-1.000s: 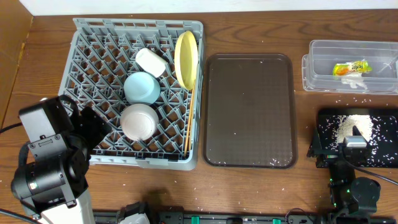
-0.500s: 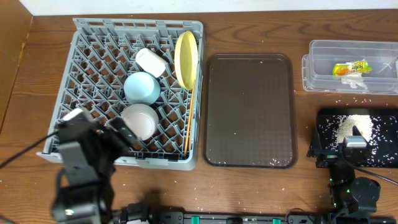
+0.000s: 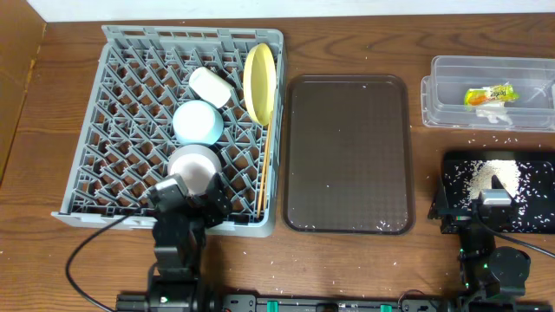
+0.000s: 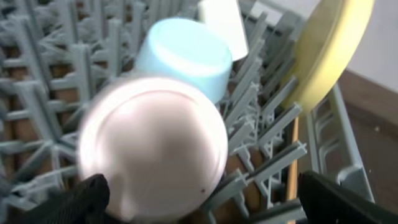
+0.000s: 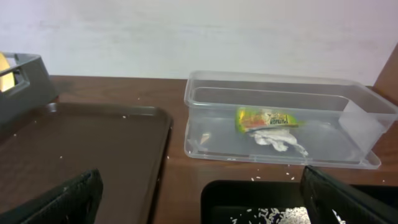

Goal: Sort waste into correct bins and load items into the dishwasher

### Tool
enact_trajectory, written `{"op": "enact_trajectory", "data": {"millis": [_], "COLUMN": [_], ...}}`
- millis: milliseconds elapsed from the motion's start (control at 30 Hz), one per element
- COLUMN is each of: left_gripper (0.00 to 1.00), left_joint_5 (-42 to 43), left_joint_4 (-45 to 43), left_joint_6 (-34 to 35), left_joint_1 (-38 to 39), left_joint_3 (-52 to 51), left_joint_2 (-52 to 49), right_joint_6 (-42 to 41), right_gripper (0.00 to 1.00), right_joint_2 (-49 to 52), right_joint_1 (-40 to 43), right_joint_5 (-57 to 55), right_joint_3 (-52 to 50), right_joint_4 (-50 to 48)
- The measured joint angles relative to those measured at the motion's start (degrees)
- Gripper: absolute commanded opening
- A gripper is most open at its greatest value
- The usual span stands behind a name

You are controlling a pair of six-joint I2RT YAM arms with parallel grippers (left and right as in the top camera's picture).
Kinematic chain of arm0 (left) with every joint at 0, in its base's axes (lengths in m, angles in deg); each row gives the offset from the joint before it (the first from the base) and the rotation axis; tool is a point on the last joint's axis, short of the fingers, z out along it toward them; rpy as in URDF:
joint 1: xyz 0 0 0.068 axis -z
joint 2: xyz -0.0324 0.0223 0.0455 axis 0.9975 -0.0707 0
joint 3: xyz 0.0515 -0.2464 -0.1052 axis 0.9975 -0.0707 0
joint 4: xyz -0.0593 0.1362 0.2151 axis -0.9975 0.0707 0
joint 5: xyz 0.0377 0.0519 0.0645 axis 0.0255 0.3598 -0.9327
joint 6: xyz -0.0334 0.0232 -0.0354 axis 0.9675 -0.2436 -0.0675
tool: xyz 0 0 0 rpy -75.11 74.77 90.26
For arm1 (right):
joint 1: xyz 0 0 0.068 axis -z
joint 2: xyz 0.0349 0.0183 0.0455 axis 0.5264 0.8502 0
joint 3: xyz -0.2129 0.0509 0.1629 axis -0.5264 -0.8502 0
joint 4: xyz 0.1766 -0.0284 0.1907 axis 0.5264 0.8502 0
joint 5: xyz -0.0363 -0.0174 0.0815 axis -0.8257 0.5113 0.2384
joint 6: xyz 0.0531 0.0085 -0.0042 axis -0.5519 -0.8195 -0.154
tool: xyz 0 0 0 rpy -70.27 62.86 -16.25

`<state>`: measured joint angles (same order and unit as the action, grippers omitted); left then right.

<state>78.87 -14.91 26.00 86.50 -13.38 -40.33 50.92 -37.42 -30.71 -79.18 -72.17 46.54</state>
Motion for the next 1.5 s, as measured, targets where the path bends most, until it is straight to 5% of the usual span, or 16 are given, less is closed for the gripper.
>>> {"op": "enact_trajectory", "data": {"millis": [100,967,1500], "left_gripper": [0.98,0.98,0.98], "left_joint_5": [-0.31,-0.02,0.66], "left_joint_4": [-6.60,-5.79,-5.77], "left_joint_6": [-0.68,-1.81,-12.31], "left_joint_1": [0.76,2.36,2.49], "left_joint_3": [-4.37,-5.95,-5.95], "left_joint_2": [3.98,16.22,16.22], "right_joint_6": [0.00,0.00,0.00], "right_gripper": [0.99,0.99,0.99], "right_joint_2": [0.00,0.00,0.00], "right_joint_1": [0.00,0.00,0.00], "right_joint_5": [0.00,0.00,0.00], "right_joint_3": [0.00,0.00,0.00], "right_joint_4": [0.02,0.02,0.02]}}
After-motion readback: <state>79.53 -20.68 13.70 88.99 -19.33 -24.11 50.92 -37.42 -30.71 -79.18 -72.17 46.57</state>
